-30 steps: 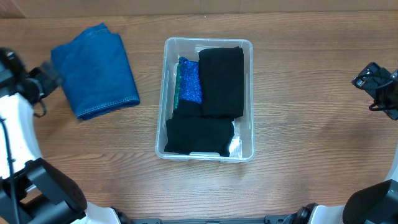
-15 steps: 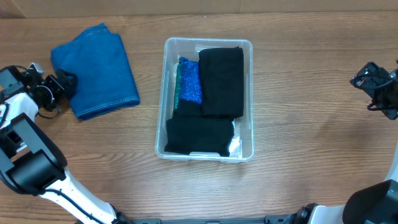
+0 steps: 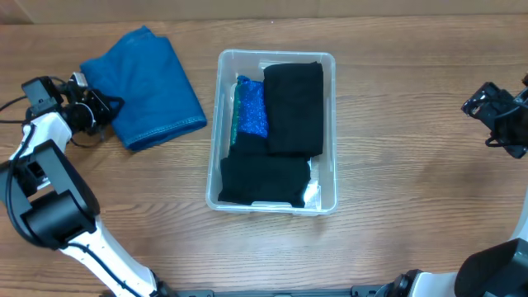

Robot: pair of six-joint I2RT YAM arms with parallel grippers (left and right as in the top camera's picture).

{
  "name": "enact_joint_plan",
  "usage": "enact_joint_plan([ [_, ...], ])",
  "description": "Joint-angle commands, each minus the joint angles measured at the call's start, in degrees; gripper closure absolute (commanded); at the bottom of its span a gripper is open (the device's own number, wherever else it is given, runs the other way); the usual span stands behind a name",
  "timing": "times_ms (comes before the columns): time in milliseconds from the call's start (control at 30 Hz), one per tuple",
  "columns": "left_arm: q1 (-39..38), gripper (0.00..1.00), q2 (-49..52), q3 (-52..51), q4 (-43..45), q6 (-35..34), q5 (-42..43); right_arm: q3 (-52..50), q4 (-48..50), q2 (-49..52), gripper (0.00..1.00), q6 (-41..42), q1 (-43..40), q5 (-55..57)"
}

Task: Pack container
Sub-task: 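Grasp the folded blue denim cloth with the left gripper, then carry the denim cloth with the left gripper into the bin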

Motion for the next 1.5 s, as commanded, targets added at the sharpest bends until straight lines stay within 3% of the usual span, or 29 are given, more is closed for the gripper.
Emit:
enact_joint_plan([
  [0, -2.40, 0.96, -19.74, 0.42, 0.50, 0.00, 3.74, 0.50, 0.28, 0.07, 0.00, -0.28, 0.39, -0.55],
  [133, -7.58, 0.96, -34.10, 0.42, 0.39, -0.02, 2.03, 0.50, 0.31, 0.07, 0.00, -0.26, 0.39, -0.55],
  [267, -21.84, 0.96, -44.94, 0.42, -1.70, -0.02, 1.60, 0.50, 0.31, 0.07, 0.00, -0.26, 0.39, -0.55],
  [500, -46.90, 0.96, -37.75, 0.39, -5.70, 0.26, -8.92, 0.50, 0.31, 0.07, 0.00, -0.26, 0.39, -2.01],
  [633, -53.09, 0.96, -30.42, 0.39, -5.49, 0.28, -8.90, 0.50, 0.28, 0.07, 0.00, -0.26, 0.37, -2.03],
  [800, -56.15, 0.96, -23.85, 0.39, -5.14, 0.26, -8.68, 0.50, 0.33, 0.07, 0.00, -0.26, 0.39, -2.01],
  [1067, -54.84, 0.96, -26.49, 0.42, -2.73, -0.09, -8.81, 0.50, 0.57, 0.07, 0.00, -0.26, 0.37, -1.99],
  [1133, -54.93, 0.96, -27.63, 0.42, 0.00, -3.15, -4.90, 0.50, 0.68, 0.07, 0.00, -0.26, 0.37, -1.99],
  [1200, -55.30, 0.96, -27.91, 0.42, 0.59, -15.17, -3.50, 0.50, 0.74, 0.07, 0.00, -0.28, 0.37, -1.97],
  [1233, -55.34, 0.96, -27.91, 0.39, -0.33, -17.25, -3.52, 0.50, 0.74, 0.07, 0.00, -0.28, 0.37, -1.97],
  [1467, -55.43, 0.96, -27.91, 0.39, -11.26, -18.08, -5.46, 0.50, 0.94, 0.07, 0.00, -0.28, 0.37, -1.97],
])
